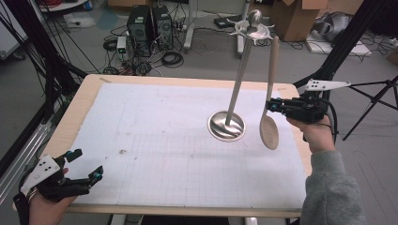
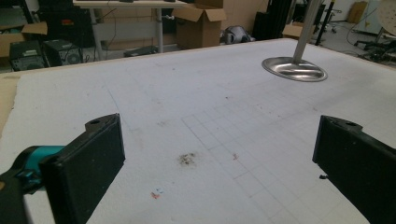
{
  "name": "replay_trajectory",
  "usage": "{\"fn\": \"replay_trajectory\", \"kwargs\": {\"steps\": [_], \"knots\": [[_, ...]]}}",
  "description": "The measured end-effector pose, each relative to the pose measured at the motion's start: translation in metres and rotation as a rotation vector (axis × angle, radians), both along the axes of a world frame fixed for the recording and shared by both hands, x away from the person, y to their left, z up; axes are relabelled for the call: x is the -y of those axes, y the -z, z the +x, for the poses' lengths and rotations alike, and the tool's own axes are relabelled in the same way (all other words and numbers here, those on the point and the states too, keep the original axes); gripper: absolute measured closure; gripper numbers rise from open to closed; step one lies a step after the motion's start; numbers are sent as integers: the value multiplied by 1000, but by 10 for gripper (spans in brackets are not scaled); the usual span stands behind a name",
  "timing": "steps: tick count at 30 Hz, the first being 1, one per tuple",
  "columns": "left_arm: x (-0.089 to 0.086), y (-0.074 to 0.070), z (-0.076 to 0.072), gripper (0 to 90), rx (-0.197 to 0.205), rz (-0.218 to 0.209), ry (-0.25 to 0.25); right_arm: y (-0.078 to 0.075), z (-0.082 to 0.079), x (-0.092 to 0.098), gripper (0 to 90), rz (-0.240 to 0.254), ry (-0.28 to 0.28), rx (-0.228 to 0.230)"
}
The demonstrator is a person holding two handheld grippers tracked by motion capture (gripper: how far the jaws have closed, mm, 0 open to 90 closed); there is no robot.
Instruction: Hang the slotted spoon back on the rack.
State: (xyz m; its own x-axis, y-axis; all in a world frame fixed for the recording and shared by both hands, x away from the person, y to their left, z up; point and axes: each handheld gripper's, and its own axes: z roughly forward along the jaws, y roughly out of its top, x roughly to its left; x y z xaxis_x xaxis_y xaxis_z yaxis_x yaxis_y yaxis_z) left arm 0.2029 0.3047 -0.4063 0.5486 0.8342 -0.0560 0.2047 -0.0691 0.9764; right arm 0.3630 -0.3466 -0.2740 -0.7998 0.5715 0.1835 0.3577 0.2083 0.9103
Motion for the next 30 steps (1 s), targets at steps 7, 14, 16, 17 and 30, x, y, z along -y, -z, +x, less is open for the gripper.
{"fn": "replay_trajectory", "kwargs": {"steps": [7, 14, 16, 17, 30], "knots": [[-2, 0, -2, 25, 1, -1, -4, 1, 5, -9, 779, -11, 1, 0], [-2, 1, -3, 25, -3, 0, -5, 3, 9, -15, 779, -14, 3, -2], [-3, 1, -4, 25, -2, 0, -5, 3, 10, -16, 779, -12, 3, 0], [-3, 1, -4, 26, -3, 0, -6, 3, 11, -17, 779, -11, 3, -3], [-4, 0, -7, 25, -3, 5, -11, 5, 16, -24, 779, -24, 24, 10]]}}
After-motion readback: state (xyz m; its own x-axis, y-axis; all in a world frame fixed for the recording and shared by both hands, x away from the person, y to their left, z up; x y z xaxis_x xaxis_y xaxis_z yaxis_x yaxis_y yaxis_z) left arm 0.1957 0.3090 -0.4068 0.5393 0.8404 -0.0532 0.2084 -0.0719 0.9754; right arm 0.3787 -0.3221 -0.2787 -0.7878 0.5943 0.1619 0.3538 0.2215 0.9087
